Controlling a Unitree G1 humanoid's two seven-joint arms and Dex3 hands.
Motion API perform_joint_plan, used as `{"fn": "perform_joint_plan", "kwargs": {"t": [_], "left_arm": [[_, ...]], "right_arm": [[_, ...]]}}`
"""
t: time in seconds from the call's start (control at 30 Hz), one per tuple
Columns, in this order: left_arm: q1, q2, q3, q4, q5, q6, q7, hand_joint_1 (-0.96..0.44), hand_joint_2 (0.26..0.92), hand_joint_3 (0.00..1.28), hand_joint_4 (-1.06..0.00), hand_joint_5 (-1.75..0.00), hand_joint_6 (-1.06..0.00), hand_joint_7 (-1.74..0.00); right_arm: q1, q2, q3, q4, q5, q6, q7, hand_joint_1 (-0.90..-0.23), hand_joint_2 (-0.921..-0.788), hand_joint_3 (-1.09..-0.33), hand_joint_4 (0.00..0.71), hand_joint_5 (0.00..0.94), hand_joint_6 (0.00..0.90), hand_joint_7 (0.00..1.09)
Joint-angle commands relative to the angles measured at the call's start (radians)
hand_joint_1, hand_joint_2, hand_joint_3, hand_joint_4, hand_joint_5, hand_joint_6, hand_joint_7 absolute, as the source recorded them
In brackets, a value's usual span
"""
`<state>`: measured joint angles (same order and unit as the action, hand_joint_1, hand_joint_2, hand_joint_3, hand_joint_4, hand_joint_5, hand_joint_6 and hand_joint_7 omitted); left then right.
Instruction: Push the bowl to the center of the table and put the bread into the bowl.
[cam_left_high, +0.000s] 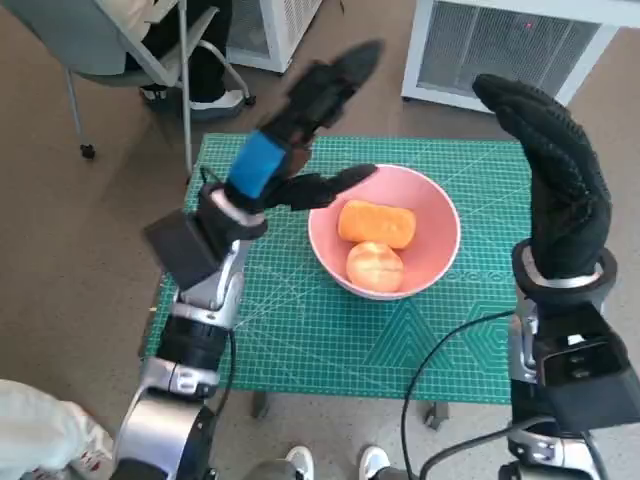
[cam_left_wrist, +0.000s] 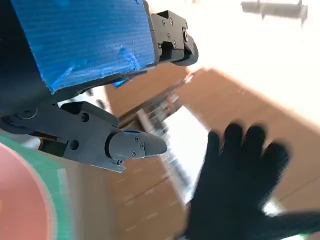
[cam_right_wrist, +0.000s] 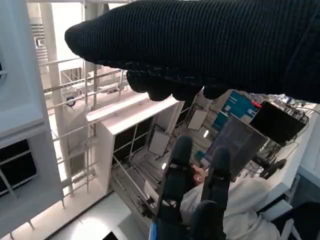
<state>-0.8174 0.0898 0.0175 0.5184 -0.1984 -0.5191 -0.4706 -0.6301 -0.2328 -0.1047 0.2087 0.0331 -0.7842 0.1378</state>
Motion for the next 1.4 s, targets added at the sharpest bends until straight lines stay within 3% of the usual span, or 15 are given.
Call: {"fn": "perform_joint_plan", "kwargs": {"t": [0.03,0.6,1.4], "left_arm": [[0.023,-0.03,0.027,-0.045,-0.053,-0.006,0.007,-0.4,0.921,0.38,-0.22,-0.03,0.0,-0.65],[0.035,-0.049,0.049,-0.101,-0.124,-0.002,-0.044,-0.42,0.921,0.4,-0.23,-0.03,0.0,-0.74],[0.052,-0.056,0.055,-0.145,-0.121,-0.003,-0.023,-0.43,0.921,0.43,-0.22,-0.04,0.0,-0.76]], "right_arm": [[-0.005,0.002,-0.005,-0.023,-0.016,0.036,-0.018,-0.579,-0.921,-0.746,0.306,0.002,0.023,0.68],[-0.025,0.014,0.001,-0.038,-0.003,0.096,-0.027,-0.575,-0.921,-0.749,0.291,0.0,0.027,0.69],[-0.037,0.009,0.008,-0.051,0.034,0.151,0.002,-0.572,-0.921,-0.745,0.291,0.001,0.023,0.7]]}}
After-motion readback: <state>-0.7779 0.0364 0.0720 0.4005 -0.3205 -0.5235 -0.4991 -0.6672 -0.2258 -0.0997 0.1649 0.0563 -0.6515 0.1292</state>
